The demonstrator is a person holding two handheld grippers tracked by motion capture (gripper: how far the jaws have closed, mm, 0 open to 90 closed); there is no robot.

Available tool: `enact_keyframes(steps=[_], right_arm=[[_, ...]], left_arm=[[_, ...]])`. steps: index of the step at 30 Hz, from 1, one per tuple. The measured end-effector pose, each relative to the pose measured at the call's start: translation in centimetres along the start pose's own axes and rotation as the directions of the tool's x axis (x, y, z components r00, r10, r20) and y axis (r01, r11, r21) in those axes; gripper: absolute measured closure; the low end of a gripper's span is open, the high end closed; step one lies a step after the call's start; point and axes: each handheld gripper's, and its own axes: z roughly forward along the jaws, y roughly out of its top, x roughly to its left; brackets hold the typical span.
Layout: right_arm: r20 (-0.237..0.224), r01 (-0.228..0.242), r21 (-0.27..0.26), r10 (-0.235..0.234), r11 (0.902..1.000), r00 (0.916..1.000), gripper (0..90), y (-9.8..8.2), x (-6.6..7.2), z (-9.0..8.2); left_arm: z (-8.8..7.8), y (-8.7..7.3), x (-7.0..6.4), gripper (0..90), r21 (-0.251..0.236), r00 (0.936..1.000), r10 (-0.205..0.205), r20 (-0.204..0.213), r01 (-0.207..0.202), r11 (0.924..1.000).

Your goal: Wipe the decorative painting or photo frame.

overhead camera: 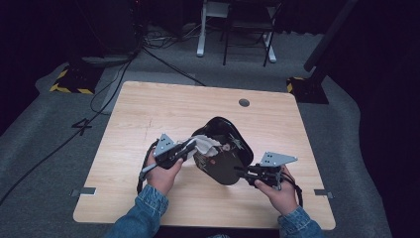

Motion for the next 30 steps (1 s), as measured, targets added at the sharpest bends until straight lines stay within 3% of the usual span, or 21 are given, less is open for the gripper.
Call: enact_keyframes(steps=[3,5,17,22,27,30], right_arm=[[0.001,0.000,0.003,0.000,1.0000,1.0000,78.7,0.0,0.0,0.0],[0.001,0.000,0.002,0.000,1.0000,1.0000,78.7,0.0,0.0,0.0],[0.005,-0.006,0.004,0.006,1.0000,1.0000,78.8,0.0,-0.2,-0.1],[0.006,-0.006,0.000,0.006,1.0000,1.0000,78.8,0.0,-0.2,-0.1],[0.005,-0.005,0.000,0.005,1.0000,1.0000,78.8,0.0,-0.2,-0.1],[0.004,-0.006,-0.001,0.006,1.0000,1.0000,78.7,0.0,-0.2,-0.1]], left_arm=[[0.1,0.0,-0.2,81.1,0.001,1.0000,0.006,0.001,-0.006,1.0000],[0.2,-0.1,-0.6,81.1,0.005,0.9998,-0.005,0.021,0.005,1.0000],[1.4,-0.2,-4.1,81.1,0.026,0.9903,0.043,0.132,-0.047,0.9986],[1.4,-0.2,-3.8,80.9,0.022,0.9915,0.037,0.125,-0.040,0.9990],[1.1,-0.3,-2.7,80.9,0.030,0.9966,0.032,0.076,-0.035,0.9990],[0.8,-0.4,-1.5,80.9,0.029,0.9991,0.004,0.043,-0.005,0.9996]])
